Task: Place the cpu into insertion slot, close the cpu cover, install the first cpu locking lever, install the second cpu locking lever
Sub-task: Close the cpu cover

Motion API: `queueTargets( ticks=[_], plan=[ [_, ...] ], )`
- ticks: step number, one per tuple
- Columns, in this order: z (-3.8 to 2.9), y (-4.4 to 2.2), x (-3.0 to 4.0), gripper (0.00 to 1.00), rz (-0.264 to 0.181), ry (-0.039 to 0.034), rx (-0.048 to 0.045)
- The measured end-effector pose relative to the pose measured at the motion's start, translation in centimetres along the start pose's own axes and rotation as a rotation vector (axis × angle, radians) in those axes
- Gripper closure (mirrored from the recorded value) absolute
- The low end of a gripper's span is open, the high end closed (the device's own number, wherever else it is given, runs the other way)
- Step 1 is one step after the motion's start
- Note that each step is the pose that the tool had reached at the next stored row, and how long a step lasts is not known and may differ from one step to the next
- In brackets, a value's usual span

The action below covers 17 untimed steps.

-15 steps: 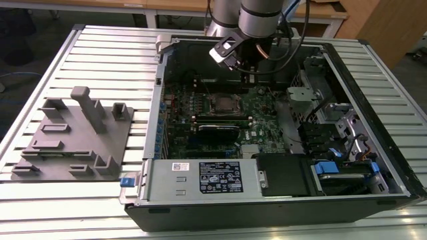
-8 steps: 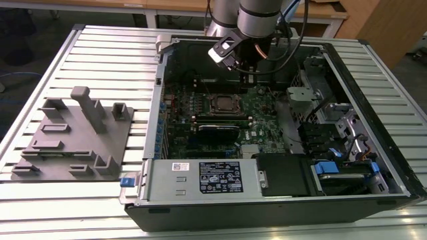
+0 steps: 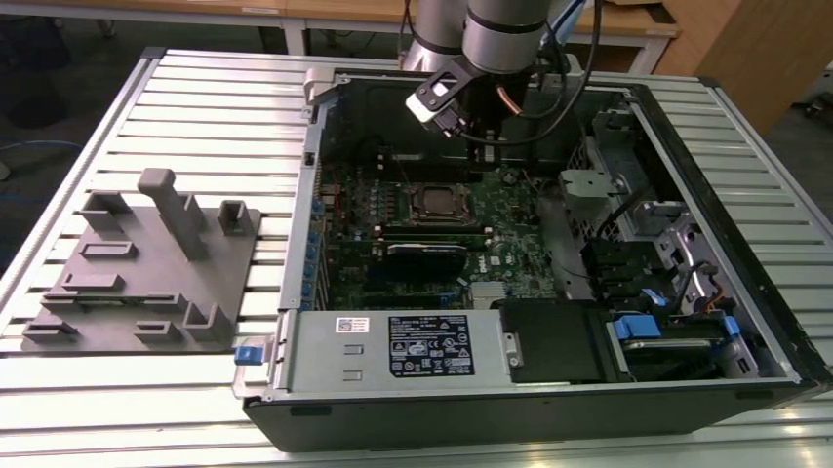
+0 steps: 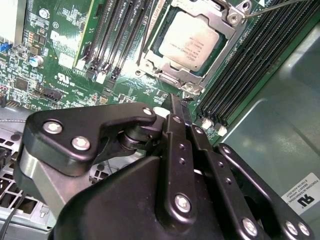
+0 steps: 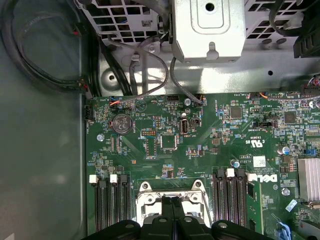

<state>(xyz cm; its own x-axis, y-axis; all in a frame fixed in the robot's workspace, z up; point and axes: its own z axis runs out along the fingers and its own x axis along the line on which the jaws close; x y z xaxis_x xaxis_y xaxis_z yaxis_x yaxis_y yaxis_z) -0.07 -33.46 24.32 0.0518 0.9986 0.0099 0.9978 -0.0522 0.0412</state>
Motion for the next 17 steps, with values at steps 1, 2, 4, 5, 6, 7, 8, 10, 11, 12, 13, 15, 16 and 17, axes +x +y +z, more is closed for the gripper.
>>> queueTargets(
  ticks=[1,2,4,5,6,7,8,10,11,12,13,15,16,17],
  plan=[
    [0.00,0.00,0.00,0.90,0.000,0.0000,0.0000],
    [0.00,0.00,0.00,0.90,0.000,0.0000,0.0000],
    [-0.01,-0.04,0.00,0.90,0.000,-0.0001,0.0000],
    [-0.01,-0.07,0.00,0.90,0.000,0.0000,0.0000],
    [-0.01,-0.13,-0.01,0.90,0.000,0.0000,0.0000],
    [-0.01,-0.22,-0.01,0.90,0.000,-0.0001,0.0000],
    [-0.02,-0.32,-0.02,0.90,0.000,-0.0001,0.0000],
    [-0.03,-0.54,-0.03,0.90,0.000,0.0000,0.0000],
    [-0.02,-0.65,-0.03,0.90,0.000,0.0001,0.0000],
    [-0.03,-0.74,-0.04,0.90,0.000,0.0000,0.0000],
    [-0.03,-0.85,-0.04,0.90,0.000,0.0001,0.0000],
    [-0.03,-1.12,-0.06,0.90,0.000,0.0001,0.0000],
    [-0.03,-1.27,-0.07,0.90,0.000,0.0000,0.0000],
    [-0.03,-1.42,-0.07,0.90,0.000,0.0000,0.0000]
  ],
)
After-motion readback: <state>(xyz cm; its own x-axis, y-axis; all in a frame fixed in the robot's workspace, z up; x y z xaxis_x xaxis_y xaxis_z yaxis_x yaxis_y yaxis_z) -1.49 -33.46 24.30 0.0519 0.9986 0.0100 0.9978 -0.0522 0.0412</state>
